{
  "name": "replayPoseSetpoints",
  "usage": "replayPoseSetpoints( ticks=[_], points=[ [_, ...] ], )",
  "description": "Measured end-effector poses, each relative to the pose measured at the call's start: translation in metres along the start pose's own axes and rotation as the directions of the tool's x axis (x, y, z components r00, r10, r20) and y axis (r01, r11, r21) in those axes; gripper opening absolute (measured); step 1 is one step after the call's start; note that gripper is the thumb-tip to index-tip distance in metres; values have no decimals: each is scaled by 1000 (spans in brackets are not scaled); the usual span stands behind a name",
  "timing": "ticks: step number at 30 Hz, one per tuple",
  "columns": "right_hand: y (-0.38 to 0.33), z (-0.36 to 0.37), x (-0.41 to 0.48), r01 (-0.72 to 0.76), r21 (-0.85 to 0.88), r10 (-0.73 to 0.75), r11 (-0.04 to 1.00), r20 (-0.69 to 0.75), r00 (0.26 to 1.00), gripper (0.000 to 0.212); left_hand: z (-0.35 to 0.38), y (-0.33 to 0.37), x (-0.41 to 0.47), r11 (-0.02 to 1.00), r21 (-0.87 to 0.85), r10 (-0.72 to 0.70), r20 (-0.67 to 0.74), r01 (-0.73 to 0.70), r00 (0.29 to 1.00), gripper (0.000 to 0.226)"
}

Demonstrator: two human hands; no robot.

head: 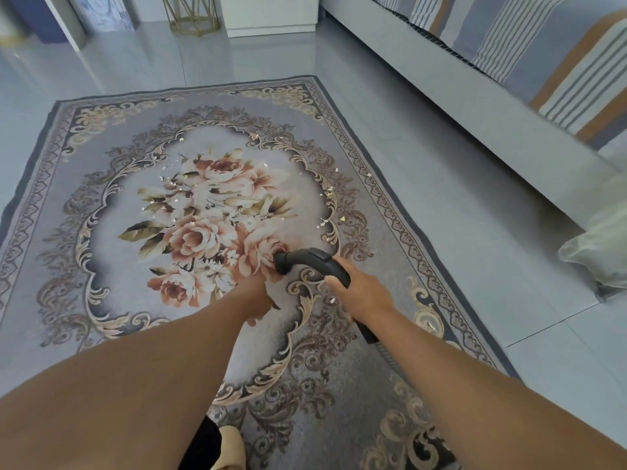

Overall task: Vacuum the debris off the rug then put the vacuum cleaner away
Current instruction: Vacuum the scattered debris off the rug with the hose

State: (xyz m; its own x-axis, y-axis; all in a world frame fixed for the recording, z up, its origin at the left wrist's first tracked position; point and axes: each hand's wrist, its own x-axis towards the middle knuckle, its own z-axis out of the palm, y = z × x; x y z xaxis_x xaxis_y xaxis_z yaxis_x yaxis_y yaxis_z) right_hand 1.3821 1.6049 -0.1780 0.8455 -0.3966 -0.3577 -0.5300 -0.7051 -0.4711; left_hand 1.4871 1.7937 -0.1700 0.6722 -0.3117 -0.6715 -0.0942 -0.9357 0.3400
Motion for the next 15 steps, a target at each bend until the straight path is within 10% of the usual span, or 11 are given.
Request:
replayPoseSetpoints(
  ticks=[15],
  points=[
    [65, -56, -55, 28, -30, -29, 999, -19, 999, 54, 15, 26, -2, 987, 161, -22, 110, 4, 994, 24]
  ],
)
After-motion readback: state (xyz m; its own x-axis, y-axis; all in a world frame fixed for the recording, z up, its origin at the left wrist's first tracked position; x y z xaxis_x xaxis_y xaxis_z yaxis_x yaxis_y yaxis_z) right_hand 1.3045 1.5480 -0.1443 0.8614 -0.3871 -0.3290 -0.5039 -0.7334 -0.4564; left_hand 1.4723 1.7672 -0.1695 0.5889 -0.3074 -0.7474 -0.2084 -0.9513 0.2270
